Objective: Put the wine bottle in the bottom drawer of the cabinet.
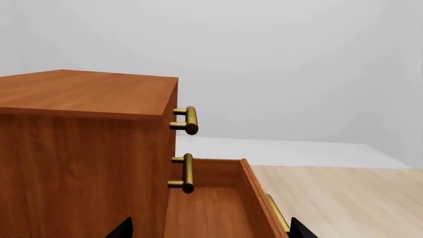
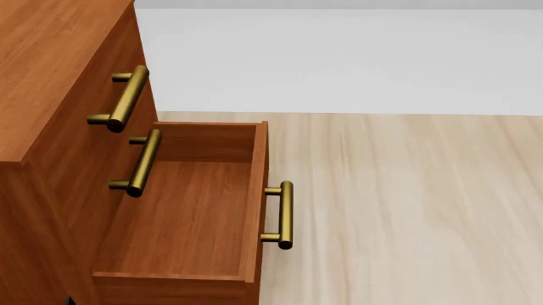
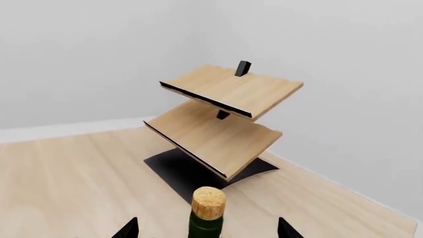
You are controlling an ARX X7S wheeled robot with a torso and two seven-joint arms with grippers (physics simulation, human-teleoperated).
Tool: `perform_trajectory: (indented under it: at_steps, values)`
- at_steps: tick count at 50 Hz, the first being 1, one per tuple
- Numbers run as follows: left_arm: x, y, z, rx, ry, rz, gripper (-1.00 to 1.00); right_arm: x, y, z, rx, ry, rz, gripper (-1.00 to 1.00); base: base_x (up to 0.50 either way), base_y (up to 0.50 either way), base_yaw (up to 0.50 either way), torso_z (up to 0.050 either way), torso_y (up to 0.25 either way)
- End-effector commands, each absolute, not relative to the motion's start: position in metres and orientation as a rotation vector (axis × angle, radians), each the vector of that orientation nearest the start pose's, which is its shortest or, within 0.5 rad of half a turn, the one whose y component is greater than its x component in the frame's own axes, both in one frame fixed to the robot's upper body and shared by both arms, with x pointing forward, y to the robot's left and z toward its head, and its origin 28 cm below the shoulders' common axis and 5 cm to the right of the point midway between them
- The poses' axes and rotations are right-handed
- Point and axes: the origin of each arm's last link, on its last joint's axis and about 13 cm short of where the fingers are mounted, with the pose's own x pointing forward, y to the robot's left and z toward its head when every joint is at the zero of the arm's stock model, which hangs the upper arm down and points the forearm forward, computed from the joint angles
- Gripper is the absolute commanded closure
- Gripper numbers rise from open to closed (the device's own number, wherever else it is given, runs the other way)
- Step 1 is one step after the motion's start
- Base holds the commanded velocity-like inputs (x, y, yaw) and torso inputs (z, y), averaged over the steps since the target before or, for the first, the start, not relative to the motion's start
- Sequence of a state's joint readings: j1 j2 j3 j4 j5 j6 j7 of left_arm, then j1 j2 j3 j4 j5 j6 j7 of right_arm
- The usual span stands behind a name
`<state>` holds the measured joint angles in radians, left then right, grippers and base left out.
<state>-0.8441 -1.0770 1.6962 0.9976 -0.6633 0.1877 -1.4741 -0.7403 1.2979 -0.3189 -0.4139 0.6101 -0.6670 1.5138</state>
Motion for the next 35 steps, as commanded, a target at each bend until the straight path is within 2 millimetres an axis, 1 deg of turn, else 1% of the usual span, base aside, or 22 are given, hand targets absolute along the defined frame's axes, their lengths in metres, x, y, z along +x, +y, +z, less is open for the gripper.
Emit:
perform_trajectory:
  at_steps: [1,15,21,35]
  values:
    - [0.095,0.198,0.165,-0.085,-0.074,-0.097,-1.00,0.085,-0.221,0.087,-0.139,0.009,-0.705,-1.00,0.00,0.00,0.00,0.000,0.000]
    - [0.095,0.198,0.164,-0.085,-0.069,-0.097,-1.00,0.090,-0.223,0.082,-0.142,0.024,-0.707,-1.00,0.00,0.00,0.00,0.000,0.000]
    - [0.095,0.197,0.164,-0.085,-0.068,-0.097,-1.00,0.095,-0.225,0.079,-0.152,0.030,-0.708,-1.00,0.00,0.00,0.00,0.000,0.000]
    - [0.097,0.197,0.164,-0.096,-0.066,-0.099,-1.00,0.095,-0.231,0.078,-0.131,0.028,-0.731,-1.00,0.00,0.00,0.00,0.000,0.000]
